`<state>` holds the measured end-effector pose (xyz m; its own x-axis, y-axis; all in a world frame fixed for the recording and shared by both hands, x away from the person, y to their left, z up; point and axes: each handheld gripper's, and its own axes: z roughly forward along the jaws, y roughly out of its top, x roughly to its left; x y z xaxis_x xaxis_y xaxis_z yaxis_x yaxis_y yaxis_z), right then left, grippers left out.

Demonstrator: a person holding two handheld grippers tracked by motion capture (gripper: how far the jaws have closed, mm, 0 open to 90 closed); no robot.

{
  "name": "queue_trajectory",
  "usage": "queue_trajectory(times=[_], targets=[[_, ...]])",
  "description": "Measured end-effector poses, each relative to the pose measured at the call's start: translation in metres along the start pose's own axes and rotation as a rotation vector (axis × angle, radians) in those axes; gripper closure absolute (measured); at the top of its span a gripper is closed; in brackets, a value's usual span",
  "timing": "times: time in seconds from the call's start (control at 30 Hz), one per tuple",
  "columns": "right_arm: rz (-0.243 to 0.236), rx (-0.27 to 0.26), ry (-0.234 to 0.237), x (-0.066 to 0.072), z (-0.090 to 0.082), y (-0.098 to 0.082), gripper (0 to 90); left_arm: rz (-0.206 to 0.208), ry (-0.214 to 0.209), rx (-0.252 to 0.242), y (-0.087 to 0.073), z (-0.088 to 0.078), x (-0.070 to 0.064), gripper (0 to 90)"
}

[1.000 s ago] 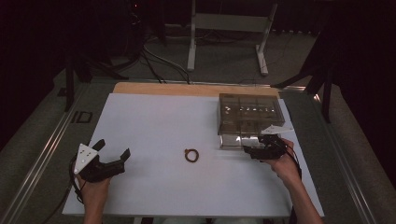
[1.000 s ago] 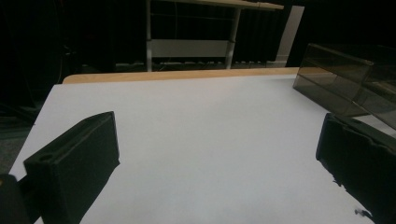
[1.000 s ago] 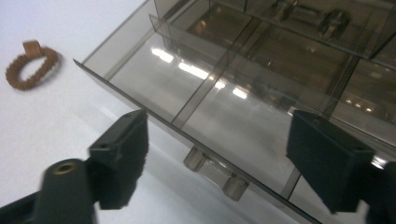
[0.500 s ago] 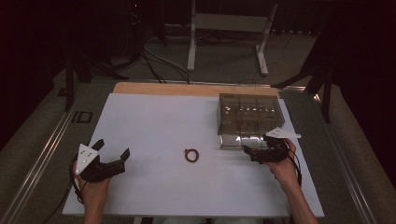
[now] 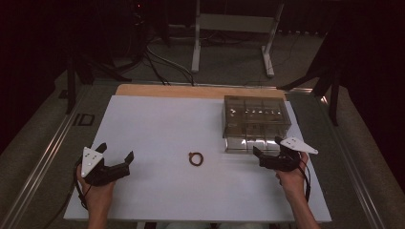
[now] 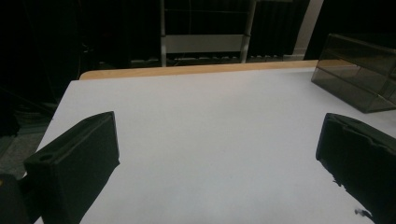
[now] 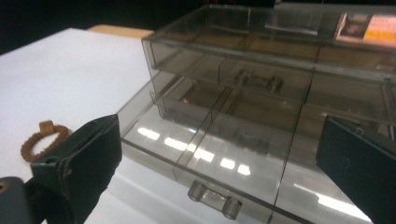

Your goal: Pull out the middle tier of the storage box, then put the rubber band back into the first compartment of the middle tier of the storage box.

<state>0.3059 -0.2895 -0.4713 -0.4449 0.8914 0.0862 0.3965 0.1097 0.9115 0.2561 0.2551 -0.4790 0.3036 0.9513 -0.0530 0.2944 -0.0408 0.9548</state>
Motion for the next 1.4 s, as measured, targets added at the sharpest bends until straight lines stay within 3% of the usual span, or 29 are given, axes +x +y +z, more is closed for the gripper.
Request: queue_trajectory(times=[0.13, 0.17, 0.23, 0.37, 0.5, 0.6, 0.63, 0.73, 0.97, 1.2, 1.4], targets=[[-0.007, -0.022, -0.001, 0.000, -0.007, 0.001, 0.8, -0.011, -0.005, 0.001, 0.001, 0.000, -0.003, 0.9], [-0.012, -0.023, -0.006, 0.000, -0.008, 0.001, 0.8, -0.041, 0.014, 0.023, 0.002, 0.000, -0.005, 0.9], [-0.026, -0.014, -0.021, 0.000, -0.010, 0.001, 0.8, -0.054, 0.016, 0.039, 0.003, 0.000, -0.006, 0.9], [-0.015, -0.038, -0.006, 0.001, -0.014, 0.001, 0.9, -0.010, 0.021, 0.071, 0.012, 0.003, -0.016, 0.8], [-0.016, -0.051, 0.013, 0.002, -0.017, 0.001, 0.9, -0.011, 0.007, 0.068, 0.017, 0.004, -0.018, 0.8], [-0.043, -0.067, 0.019, 0.003, -0.020, -0.002, 0.9, -0.019, -0.008, 0.050, 0.021, 0.006, -0.020, 0.9], [-0.043, -0.069, 0.020, 0.004, -0.021, -0.002, 0.9, 0.003, -0.008, 0.028, 0.022, 0.007, -0.022, 0.9], [-0.046, -0.088, 0.026, 0.005, -0.024, -0.003, 0.9, 0.012, -0.019, -0.001, 0.025, 0.010, -0.024, 0.9], [-0.056, -0.102, 0.031, 0.007, -0.027, -0.005, 0.9, -0.005, -0.060, -0.008, 0.029, 0.018, -0.026, 0.9], [-0.051, -0.109, 0.025, 0.006, -0.029, -0.007, 0.9, -0.005, -0.095, 0.010, 0.033, 0.029, -0.034, 0.8], [-0.040, -0.125, 0.017, 0.004, -0.032, -0.009, 0.9, 0.004, -0.104, 0.063, 0.037, 0.037, -0.039, 0.8]])
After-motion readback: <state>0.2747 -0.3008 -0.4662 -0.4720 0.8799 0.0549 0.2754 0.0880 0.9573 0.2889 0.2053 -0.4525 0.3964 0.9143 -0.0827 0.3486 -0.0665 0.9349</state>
